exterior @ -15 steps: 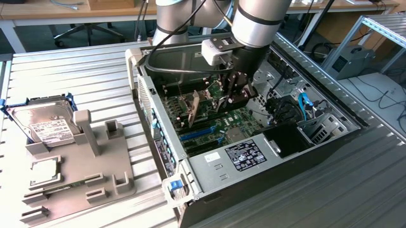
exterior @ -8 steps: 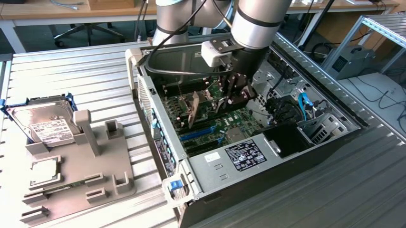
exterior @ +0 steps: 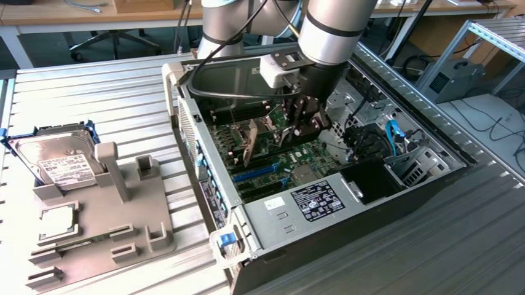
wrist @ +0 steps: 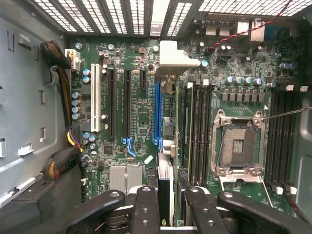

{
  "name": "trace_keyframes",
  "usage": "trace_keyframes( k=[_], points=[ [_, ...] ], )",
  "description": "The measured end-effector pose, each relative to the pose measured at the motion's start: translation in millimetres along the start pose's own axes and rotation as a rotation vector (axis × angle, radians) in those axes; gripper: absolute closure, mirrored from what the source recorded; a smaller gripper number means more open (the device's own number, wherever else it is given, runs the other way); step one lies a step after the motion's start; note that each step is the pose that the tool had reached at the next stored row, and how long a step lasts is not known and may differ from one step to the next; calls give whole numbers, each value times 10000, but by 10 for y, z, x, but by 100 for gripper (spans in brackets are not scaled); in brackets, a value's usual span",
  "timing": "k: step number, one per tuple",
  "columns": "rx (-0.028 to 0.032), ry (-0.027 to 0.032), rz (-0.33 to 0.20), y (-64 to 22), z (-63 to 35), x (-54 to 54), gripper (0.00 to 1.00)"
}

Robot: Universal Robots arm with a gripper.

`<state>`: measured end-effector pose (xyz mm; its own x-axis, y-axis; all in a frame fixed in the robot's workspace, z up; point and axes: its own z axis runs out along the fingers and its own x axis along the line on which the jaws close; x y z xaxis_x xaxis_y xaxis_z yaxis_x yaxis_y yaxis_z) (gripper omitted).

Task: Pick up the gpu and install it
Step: 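Insert the gpu into the slot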

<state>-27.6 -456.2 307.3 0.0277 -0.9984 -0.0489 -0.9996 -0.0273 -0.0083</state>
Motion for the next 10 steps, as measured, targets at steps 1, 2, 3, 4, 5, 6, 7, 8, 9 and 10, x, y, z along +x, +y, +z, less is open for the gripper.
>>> trace_keyframes(
  k=[1, 2, 3, 4, 5, 6, 7, 8, 9, 10],
  points=[
    [0, 0, 0, 0, 3, 0, 74],
    [0, 0, 0, 0, 5, 1, 74],
    [0, 0, 0, 0, 8, 1, 74],
    [0, 0, 0, 0, 11, 1, 74],
    [0, 0, 0, 0, 13, 1, 74],
    [0, -1, 1, 0, 20, 2, 74],
    [0, 0, 1, 1, 24, 2, 74],
    [0, 0, 0, 0, 27, 2, 74],
    [0, 0, 0, 1, 30, 3, 74],
    [0, 0, 0, 0, 32, 3, 74]
  ],
)
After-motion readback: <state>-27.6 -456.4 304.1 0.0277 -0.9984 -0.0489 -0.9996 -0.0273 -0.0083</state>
